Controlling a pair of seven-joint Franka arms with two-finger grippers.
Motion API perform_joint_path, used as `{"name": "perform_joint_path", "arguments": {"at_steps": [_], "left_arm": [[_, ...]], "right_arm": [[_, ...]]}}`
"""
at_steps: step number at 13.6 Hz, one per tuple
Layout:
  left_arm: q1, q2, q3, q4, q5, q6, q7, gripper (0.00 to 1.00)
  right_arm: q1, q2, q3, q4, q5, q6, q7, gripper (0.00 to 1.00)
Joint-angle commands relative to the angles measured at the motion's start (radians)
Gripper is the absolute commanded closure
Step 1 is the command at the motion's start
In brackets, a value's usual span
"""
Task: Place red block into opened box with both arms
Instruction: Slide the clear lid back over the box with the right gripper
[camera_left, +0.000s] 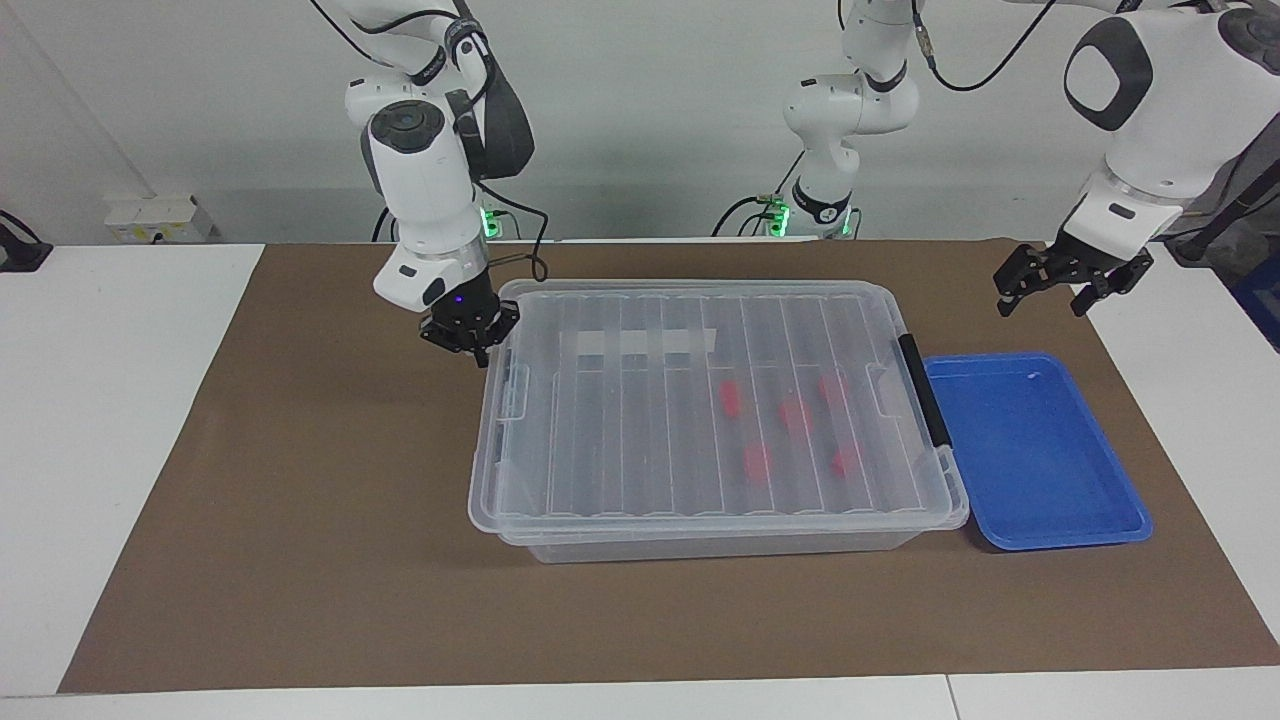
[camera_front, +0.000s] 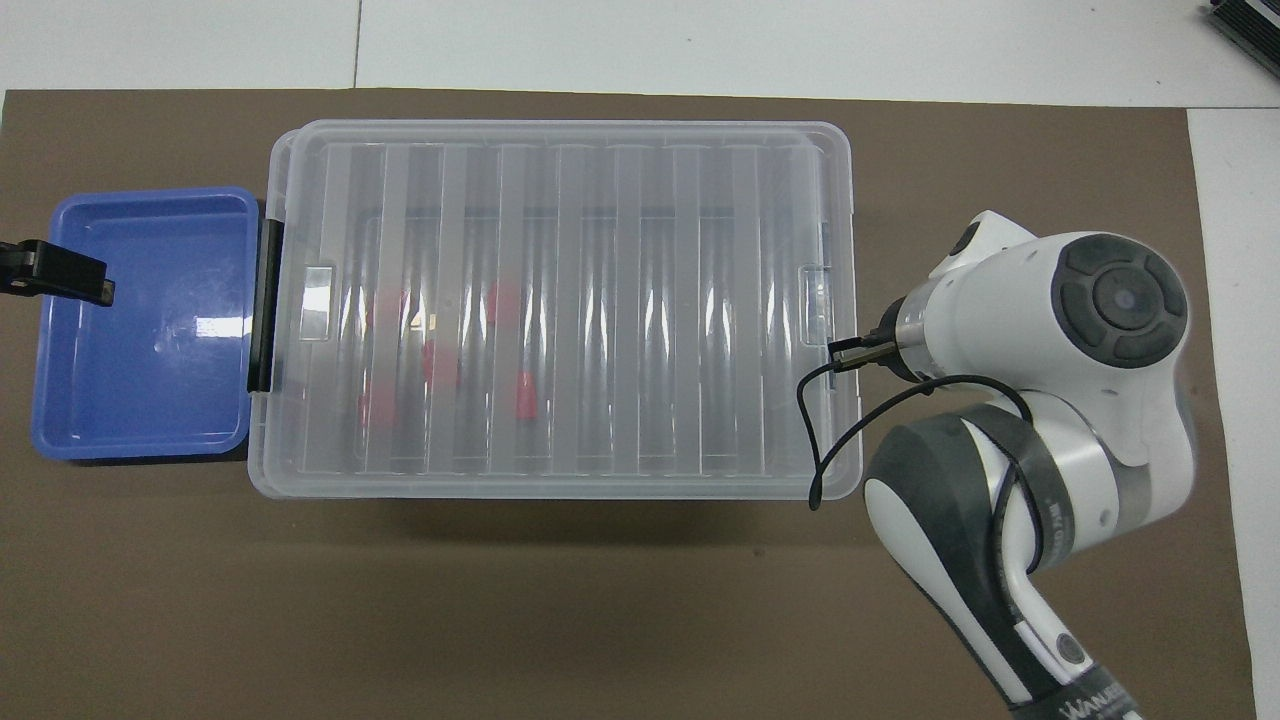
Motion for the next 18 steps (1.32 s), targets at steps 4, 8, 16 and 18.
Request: {"name": "perform_joint_path", "arguments": {"at_steps": [4, 8, 16, 18], "left_arm": [[-0.021, -0.027, -0.004, -0.012, -0.007, -0.033, -0.006, 0.0], [-0.001, -0.026, 0.001, -0.012, -0.007, -0.023, -0.006, 0.0], [0.008, -0.026, 0.001, -0.012, -0.007, -0.023, -0.006, 0.0], [0.008, -0.026, -0.001, -0.012, -0.007, -0.023, -0.006, 0.0]], "right_arm": [[0.013, -0.014, 0.003, -0.009, 0.034, -0.001, -0.008, 1.0], [0.01, -0.014, 0.003, -0.003, 0.036, -0.011, -0.008, 1.0], [-0.158, -0.112, -0.005, 0.012, 0.036, -0.139, -0.007, 0.23], [-0.2, -0.106, -0.005, 0.072, 0.036, -0.199, 0.003, 0.02]]}}
